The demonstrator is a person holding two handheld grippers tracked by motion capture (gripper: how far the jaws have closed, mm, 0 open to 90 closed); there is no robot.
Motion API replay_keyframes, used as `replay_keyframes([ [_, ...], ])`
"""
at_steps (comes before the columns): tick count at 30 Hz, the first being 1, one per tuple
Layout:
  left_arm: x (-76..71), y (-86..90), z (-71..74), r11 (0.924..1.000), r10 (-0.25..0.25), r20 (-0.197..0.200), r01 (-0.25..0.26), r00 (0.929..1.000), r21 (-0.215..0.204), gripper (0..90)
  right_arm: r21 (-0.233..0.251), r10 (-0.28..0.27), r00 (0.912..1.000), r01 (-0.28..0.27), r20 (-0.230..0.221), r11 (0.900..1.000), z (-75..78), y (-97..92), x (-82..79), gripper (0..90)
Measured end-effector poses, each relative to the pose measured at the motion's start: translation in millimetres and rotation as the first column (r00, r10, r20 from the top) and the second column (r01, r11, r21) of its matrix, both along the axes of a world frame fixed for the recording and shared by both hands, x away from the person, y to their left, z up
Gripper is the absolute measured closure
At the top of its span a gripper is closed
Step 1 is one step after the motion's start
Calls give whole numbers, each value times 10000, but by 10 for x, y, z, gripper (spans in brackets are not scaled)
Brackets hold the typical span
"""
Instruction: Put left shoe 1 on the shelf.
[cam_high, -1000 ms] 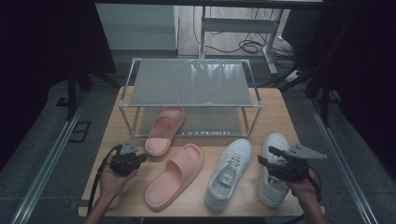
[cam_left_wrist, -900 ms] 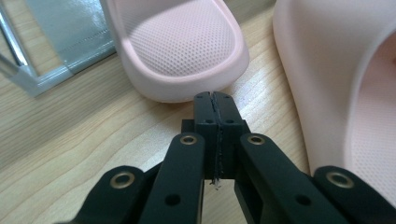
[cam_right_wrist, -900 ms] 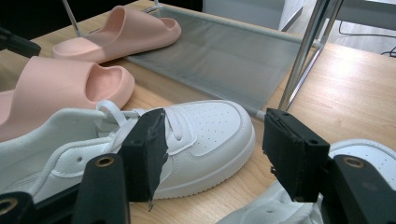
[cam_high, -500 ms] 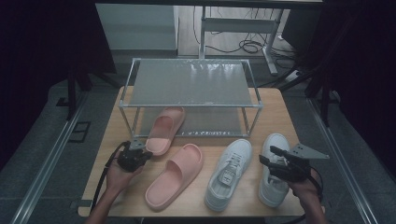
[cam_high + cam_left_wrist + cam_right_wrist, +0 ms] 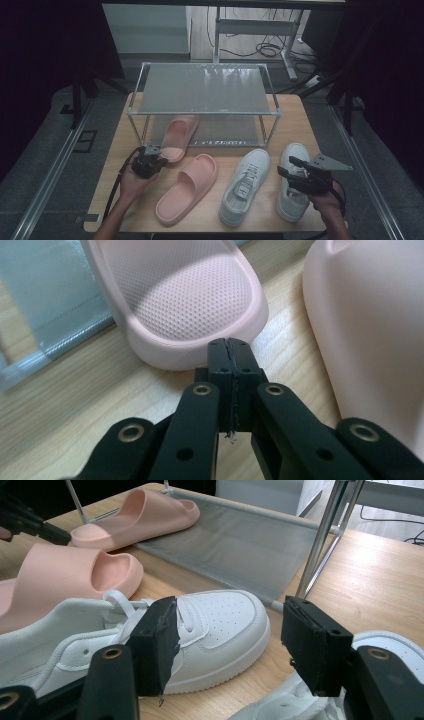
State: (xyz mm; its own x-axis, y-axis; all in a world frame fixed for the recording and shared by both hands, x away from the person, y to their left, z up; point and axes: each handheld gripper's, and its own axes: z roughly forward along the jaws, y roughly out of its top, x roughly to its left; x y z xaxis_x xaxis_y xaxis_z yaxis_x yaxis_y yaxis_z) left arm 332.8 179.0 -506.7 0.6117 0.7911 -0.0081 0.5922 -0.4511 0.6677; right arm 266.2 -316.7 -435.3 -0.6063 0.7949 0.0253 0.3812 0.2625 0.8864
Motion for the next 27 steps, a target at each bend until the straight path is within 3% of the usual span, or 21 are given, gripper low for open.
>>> replay_keyframes([
  [6, 87, -95, 3, 9998, -45, 60, 44, 10000, 175, 900, 45, -47, 10000, 47, 20, 10000, 6, -14, -3, 403],
  [27, 449, -373, -53, 10000, 81, 178, -81, 9998, -20, 900, 69, -34, 10000, 34, 44, 10000, 14, -29, 0, 403],
])
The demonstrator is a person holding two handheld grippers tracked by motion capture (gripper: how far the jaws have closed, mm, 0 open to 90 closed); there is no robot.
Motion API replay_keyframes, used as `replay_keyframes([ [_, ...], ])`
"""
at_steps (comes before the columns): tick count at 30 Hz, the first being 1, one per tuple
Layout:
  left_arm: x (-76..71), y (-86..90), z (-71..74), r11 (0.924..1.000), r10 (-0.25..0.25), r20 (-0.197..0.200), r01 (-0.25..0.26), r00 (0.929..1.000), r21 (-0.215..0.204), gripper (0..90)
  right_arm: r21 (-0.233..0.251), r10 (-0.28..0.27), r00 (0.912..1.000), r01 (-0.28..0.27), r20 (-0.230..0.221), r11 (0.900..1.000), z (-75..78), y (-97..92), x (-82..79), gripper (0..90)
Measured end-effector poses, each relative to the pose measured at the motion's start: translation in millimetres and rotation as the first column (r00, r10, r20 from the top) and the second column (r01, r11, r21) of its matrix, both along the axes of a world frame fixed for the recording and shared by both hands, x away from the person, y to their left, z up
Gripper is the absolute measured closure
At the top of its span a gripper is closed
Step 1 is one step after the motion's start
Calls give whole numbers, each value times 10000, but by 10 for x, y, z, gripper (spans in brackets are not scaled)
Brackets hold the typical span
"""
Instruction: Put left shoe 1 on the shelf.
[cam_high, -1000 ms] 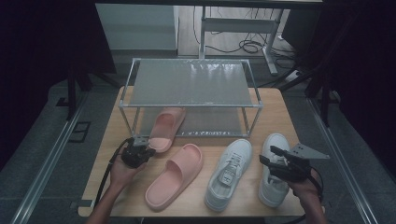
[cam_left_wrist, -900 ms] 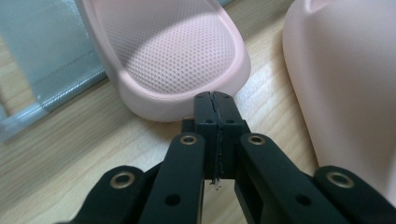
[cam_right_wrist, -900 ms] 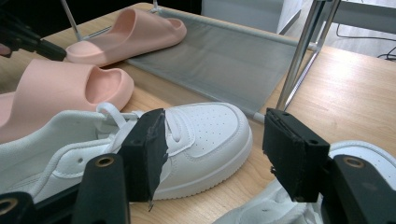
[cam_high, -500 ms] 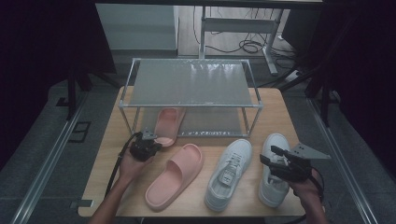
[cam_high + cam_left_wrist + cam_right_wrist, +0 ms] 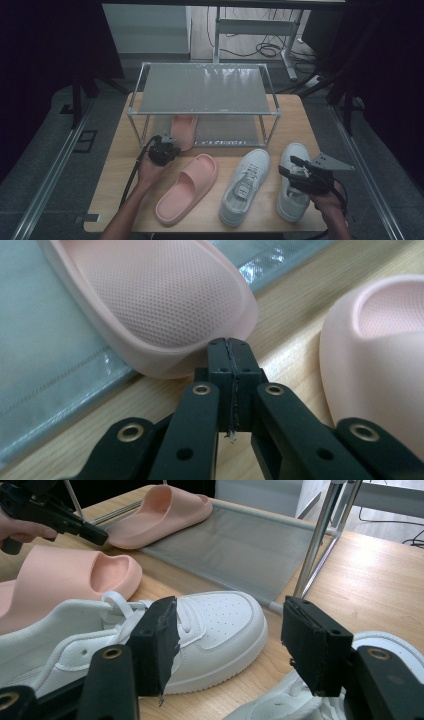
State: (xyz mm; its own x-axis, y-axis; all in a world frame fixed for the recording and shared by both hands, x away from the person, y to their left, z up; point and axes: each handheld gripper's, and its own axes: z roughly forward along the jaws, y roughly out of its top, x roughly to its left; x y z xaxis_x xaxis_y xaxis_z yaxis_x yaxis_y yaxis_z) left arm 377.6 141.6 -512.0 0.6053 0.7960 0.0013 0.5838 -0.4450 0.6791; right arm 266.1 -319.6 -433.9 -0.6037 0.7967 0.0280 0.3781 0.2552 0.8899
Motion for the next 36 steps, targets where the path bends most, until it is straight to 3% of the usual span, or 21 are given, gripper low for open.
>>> replay_keyframes([
  [16, 172, -142, -77, 9976, 665, 259, -659, 9975, -215, 897, 10, -10, 10000, 10, 1, 10000, 3, -8, 0, 403],
  [31, 175, -144, -85, 9968, 754, 187, -749, 9970, -280, 887, -1, -21, 10000, 21, 34, 10000, 7, -14, -3, 404],
  [36, 87, -112, -10, 9966, 670, 194, -660, 9976, -484, 900, -5, -24, 10000, 24, 58, 10000, 8, -18, -6, 404],
])
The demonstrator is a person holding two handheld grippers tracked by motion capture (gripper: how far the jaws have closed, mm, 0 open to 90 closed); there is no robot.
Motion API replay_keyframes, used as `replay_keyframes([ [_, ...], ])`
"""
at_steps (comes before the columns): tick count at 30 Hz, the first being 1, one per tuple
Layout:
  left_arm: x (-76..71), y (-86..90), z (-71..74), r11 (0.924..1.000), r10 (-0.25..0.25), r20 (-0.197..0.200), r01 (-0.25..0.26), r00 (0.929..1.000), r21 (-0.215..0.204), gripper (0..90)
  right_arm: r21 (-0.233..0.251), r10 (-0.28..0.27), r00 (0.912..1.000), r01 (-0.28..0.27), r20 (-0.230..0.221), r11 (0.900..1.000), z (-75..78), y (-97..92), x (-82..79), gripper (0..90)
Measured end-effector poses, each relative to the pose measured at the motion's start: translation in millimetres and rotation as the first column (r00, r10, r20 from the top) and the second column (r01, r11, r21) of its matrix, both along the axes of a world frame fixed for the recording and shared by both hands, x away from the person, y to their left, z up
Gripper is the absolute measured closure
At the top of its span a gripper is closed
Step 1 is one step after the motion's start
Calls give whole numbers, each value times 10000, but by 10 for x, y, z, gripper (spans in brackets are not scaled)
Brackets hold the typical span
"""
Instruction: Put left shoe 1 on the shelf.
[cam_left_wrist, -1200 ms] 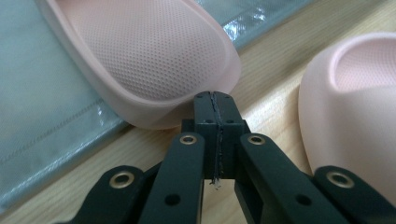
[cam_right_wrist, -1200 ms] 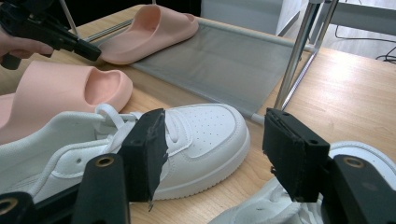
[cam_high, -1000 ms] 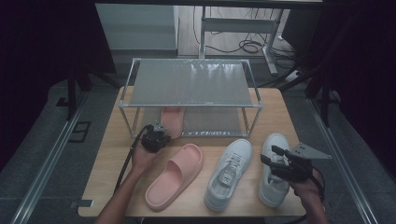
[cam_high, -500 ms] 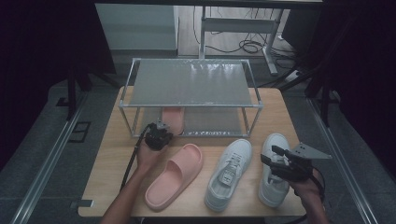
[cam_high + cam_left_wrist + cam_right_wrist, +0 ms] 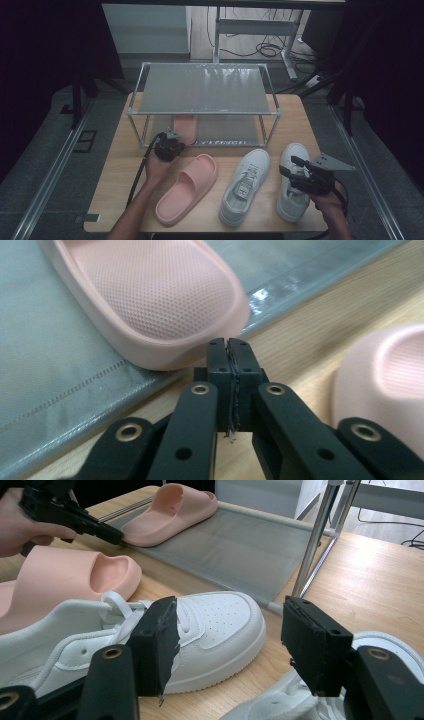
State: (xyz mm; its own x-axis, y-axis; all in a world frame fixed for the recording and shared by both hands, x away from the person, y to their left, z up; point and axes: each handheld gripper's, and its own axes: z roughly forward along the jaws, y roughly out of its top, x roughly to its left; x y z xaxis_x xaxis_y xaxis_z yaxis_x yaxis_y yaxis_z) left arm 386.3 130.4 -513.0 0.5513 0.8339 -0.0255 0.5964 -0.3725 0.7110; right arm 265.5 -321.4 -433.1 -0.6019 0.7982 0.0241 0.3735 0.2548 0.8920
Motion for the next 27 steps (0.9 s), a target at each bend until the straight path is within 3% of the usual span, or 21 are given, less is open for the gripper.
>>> replay_keyframes([
  [3, -115, 36, 93, 9998, -138, 177, 141, 9997, -153, 900, 15, -26, 10000, 26, 23, 10000, 5, -10, -1, 404],
  [10, -534, 228, 252, 9955, -350, 393, 382, 9986, -863, 900, 2, -8, 10000, 8, 14, 10000, 12, 1, -9, 404],
  [13, -720, 288, 288, 9955, -418, 548, 462, 9976, -825, 900, -1, 6, 10000, -6, 1, 10000, 5, 10, -3, 403],
  [22, -1117, 386, 268, 9892, -749, 467, 801, 9961, -1229, 900, -25, 14, 10000, -14, -40, 10000, -4, 29, -5, 403],
  [27, -1313, 364, 241, 9885, -1003, 605, 1064, 9931, -1078, 900, -53, 32, 10000, -33, -55, 10000, -7, 25, -4, 403],
])
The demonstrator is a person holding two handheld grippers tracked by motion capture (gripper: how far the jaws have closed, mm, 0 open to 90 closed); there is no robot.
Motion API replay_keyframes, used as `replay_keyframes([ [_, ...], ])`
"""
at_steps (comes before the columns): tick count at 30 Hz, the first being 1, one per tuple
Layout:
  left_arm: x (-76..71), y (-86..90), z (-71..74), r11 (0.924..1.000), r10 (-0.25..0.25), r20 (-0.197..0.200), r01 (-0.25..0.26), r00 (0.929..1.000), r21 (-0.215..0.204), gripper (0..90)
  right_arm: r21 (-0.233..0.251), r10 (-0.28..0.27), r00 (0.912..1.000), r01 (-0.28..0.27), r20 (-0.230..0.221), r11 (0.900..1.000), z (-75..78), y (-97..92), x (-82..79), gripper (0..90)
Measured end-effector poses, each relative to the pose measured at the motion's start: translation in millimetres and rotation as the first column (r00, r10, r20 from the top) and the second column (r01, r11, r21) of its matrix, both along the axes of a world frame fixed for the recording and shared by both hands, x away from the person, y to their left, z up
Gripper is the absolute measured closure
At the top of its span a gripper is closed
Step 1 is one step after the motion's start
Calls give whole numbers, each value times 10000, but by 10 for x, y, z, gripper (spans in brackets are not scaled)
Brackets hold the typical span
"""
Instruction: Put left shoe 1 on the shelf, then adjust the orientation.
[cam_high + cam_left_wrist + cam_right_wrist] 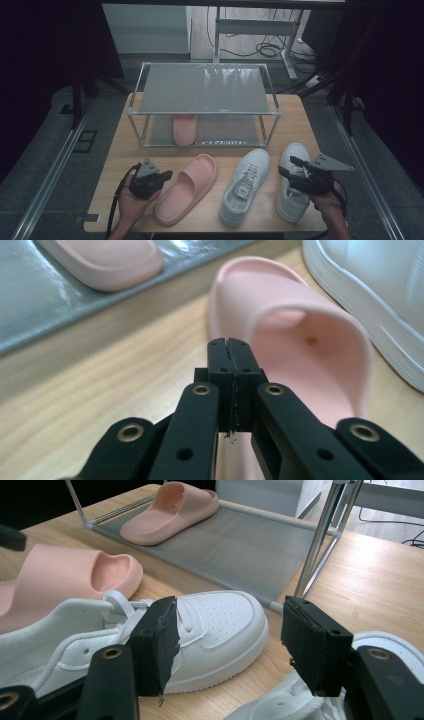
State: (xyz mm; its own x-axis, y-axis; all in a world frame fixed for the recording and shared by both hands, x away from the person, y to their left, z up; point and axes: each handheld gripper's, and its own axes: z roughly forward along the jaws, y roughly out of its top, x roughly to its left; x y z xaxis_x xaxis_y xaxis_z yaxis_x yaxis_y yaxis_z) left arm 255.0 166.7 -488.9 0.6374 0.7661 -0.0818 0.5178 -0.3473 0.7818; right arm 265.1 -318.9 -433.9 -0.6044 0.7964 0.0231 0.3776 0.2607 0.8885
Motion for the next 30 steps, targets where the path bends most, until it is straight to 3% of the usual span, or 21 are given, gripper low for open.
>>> replay_keyframes([
  [6, -170, -33, 30, 9992, -284, 125, 288, 9995, -262, 900, -15, -5, 10000, 5, -44, 10000, -7, 10, 2, 404],
  [18, -371, -186, 3, 9929, -1088, -176, 1078, 9939, -507, 900, -26, 5, 10000, -5, -40, 10000, -17, 25, 4, 403],
  [23, -439, -294, -10, 9865, -1547, -357, 1523, 9873, -607, 900, -42, 32, 10000, -32, -56, 10000, -21, 31, 7, 403],
  [30, -459, -455, -133, 9769, -2134, -875, 2113, 9731, -322, 900, -38, 19, 10000, -19, -25, 10000, -17, 22, 2, 404],
])
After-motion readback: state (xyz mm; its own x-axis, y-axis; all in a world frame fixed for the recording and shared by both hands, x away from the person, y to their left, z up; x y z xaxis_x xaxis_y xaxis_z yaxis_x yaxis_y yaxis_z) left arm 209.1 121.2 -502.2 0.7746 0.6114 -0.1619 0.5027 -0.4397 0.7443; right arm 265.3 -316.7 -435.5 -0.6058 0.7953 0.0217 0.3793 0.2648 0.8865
